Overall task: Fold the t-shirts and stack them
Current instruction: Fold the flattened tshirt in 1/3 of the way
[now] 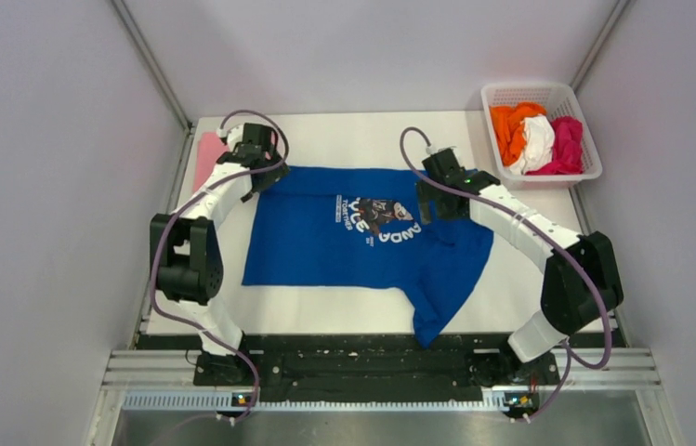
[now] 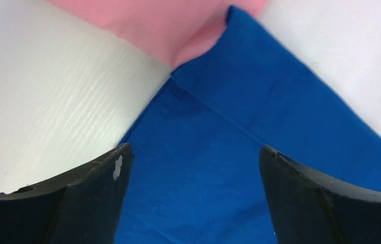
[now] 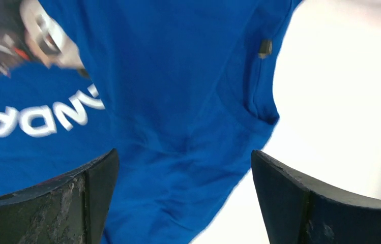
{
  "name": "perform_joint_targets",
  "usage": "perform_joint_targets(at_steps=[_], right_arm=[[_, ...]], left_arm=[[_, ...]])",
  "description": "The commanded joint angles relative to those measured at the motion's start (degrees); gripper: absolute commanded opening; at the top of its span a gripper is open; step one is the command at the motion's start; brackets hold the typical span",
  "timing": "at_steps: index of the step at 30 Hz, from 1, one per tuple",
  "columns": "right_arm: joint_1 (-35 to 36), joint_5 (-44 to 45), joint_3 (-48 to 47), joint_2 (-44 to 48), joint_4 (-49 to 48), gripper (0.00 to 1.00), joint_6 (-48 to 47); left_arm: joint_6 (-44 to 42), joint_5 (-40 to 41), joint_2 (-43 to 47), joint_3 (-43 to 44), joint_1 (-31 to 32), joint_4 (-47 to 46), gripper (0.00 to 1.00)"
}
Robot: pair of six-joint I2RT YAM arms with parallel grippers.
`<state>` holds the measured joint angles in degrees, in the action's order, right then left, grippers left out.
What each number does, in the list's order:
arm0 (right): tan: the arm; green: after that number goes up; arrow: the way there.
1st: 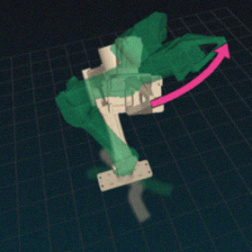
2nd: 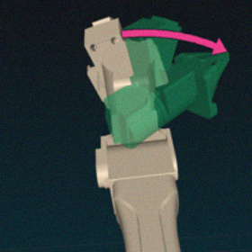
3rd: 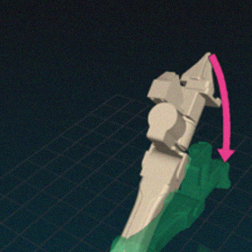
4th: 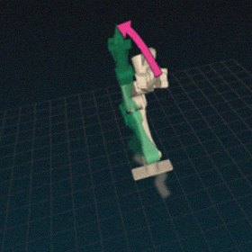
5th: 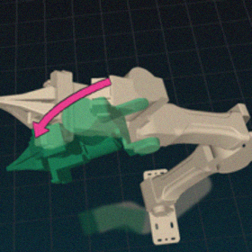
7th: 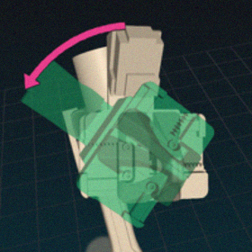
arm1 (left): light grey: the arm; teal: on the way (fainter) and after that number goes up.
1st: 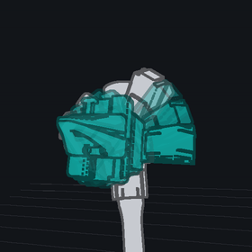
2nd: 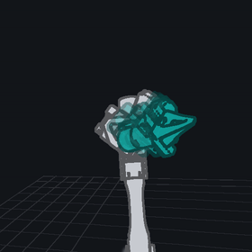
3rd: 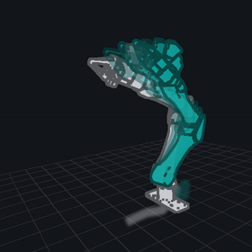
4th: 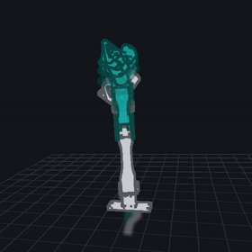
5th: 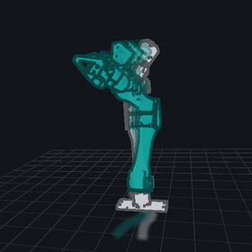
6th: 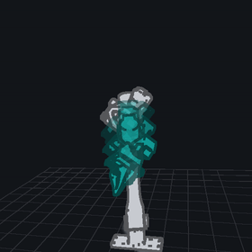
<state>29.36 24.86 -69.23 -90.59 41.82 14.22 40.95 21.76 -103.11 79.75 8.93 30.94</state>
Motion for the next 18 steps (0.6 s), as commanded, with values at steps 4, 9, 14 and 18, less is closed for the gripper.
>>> perform_joint_targets(at_steps=[4,9,14,18], right_arm=[[-6.4,-14.3,-2.5,0.1,-13.1,0.99,3.3],[-6.3,-32.4,1.5,-1.1,-23.6,0.99,-0.8],[-5.8,-35.9,3.1,-6.3,-27.5,0.99,-1.4],[-4.6,-35.9,3.5,-11.3,-27.8,0.98,-1.5]], left_arm=[[-6.0,-15.8,1.1,3.8,-0.1,-5.3,0.99],[-7.9,-21.4,-5.3,7.1,-0.1,-9.6,0.99],[-7.7,-22.8,-12.7,13.3,-0.1,-8.6,0.99],[-8.1,-19.0,-15.1,13.9,-0.2,-6.9,0.99]])
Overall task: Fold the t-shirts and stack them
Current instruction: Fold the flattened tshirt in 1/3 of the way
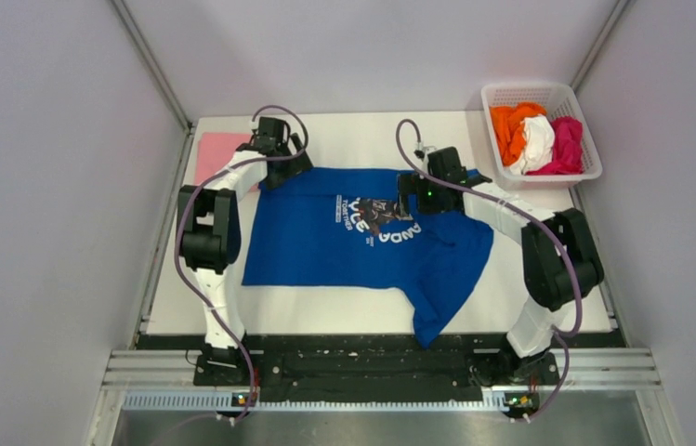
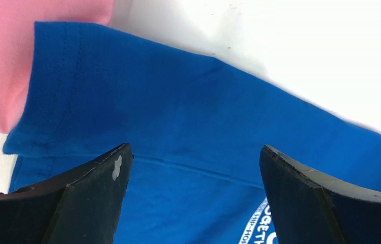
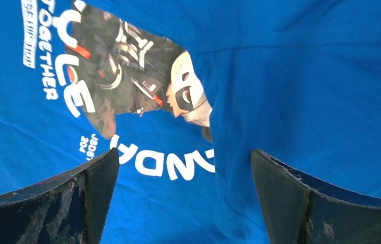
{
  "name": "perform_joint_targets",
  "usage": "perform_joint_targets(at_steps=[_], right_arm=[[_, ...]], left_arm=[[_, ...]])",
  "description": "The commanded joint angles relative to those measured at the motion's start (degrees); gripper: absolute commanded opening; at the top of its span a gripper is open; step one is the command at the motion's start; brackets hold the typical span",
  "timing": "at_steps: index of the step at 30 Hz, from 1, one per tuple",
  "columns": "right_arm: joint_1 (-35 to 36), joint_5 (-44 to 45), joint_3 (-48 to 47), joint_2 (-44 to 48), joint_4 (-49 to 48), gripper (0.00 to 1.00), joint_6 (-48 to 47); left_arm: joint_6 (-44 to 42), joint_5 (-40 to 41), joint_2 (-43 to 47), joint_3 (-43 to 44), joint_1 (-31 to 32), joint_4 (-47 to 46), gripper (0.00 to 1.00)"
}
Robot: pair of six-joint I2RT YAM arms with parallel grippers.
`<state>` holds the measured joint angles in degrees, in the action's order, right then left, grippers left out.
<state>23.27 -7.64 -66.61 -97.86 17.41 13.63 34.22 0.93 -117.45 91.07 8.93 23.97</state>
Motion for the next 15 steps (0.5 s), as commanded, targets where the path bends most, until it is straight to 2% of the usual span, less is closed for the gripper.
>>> perform_joint_targets(at_steps=[1,7,15], right_arm=[[1.9,-3.7,0.9,-5.1,-3.5,0.98,-0.8],[5.9,-2.8,1.7,-5.6,-2.1,0.99,-2.2],[6.3,13.7,2.0,2.3,2.8,0.99,0.1]], left_arm=[[-1.4,2.1,-1.0,2.2,-0.3,0.1,0.99],[-0.8,4.2,-1.6,0.7,-0.7,1.6,0.99],[-1.2,4.0,0.7,0.5,-1.0,2.9,0.99]])
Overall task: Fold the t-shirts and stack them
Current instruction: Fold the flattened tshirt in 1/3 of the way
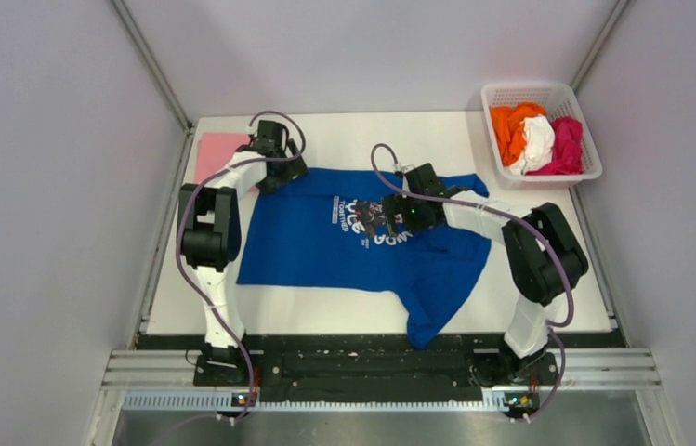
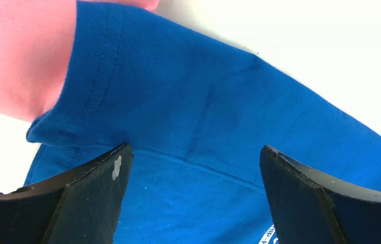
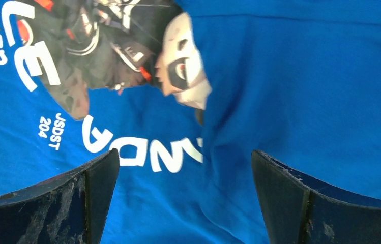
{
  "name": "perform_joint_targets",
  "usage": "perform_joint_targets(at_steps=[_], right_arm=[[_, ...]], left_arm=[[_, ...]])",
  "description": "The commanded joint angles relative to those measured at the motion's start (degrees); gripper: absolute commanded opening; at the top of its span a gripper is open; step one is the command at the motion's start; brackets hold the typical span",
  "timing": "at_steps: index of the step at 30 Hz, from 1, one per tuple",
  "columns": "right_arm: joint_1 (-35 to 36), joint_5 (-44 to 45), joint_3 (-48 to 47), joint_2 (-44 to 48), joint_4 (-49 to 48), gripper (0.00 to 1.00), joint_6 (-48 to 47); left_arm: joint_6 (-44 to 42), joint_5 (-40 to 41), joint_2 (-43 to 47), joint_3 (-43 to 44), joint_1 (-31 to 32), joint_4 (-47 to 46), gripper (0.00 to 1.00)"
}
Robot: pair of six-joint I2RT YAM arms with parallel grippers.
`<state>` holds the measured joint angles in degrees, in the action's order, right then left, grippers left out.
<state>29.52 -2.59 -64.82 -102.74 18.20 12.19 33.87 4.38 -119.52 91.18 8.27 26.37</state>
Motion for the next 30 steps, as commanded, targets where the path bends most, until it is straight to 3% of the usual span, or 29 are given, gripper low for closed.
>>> perform_joint_targets(at_steps=[1,5,10,30], right_arm=[[-0.3,9.9,0.7,8.6,1.8,0.99,2.4],[-4.7,6.1,3.5,11.3,-2.5,0.99,6.0],[-9.4,0.1,3.6,7.7,-8.0,0.99,8.2],[-20.4,2.0,-17.4,-19.0,-0.5,0.99,5.8]], left_arm=[[-0.8,0.5,3.3,0.2,-0.4,0.5,0.99],[-1.2,0.1,5.0,-0.4,-0.4,0.1,0.99],[-1.0,-1.7,3.7,-1.0,-0.4,-1.0,0.99],[2.9,-7.7,-3.2,0.7,-0.3,0.8,0.99]])
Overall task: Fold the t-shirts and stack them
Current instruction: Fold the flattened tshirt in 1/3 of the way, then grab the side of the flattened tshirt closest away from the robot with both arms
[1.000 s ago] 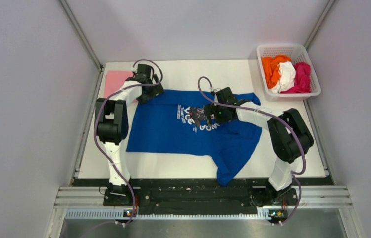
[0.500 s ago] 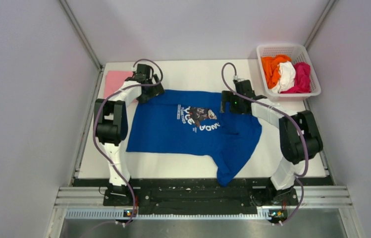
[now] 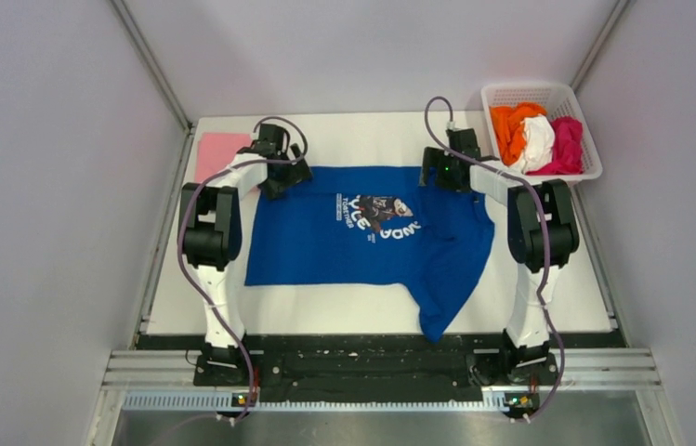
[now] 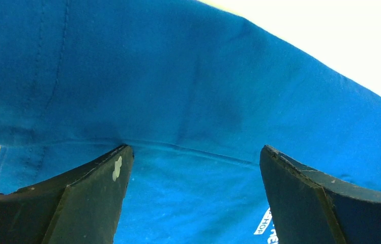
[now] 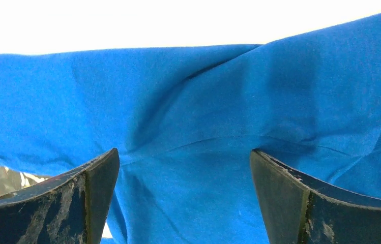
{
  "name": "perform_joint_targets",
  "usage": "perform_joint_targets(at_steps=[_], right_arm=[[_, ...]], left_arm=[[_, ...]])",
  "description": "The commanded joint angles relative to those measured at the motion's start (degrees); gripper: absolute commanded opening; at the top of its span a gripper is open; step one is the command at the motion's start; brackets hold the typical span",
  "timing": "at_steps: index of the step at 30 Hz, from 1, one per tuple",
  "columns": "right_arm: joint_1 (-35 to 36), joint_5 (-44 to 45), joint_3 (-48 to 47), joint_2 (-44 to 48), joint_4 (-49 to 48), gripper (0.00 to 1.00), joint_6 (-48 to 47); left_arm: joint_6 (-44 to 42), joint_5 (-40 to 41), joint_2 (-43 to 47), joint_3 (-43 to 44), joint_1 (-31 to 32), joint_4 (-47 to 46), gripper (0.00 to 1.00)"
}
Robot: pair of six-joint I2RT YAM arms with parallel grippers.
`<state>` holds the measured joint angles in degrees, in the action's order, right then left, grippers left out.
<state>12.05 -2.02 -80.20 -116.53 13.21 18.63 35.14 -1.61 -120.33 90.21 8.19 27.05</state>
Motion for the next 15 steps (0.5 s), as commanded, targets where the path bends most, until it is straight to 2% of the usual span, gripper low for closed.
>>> perform_joint_targets(at_steps=[1,9,15], right_arm=[[-3.6,1.3,-3.1,-5.9,4.5,0.99,-0.6],[-5.2,4.0,-9.9,-7.2,6.4,0.99,-4.4],[-4.1,7.5,-14.6,-2.2,10.5,0.99,-6.4]], left_arm=[[2.0,-2.3,-2.8,1.8,-0.2,-0.4,0.99],[3.3,-7.5,-5.4,5.3,0.5,-2.4,0.99],[1.2,-5.4,-2.0,9.4,2.8,1.2,0.99]])
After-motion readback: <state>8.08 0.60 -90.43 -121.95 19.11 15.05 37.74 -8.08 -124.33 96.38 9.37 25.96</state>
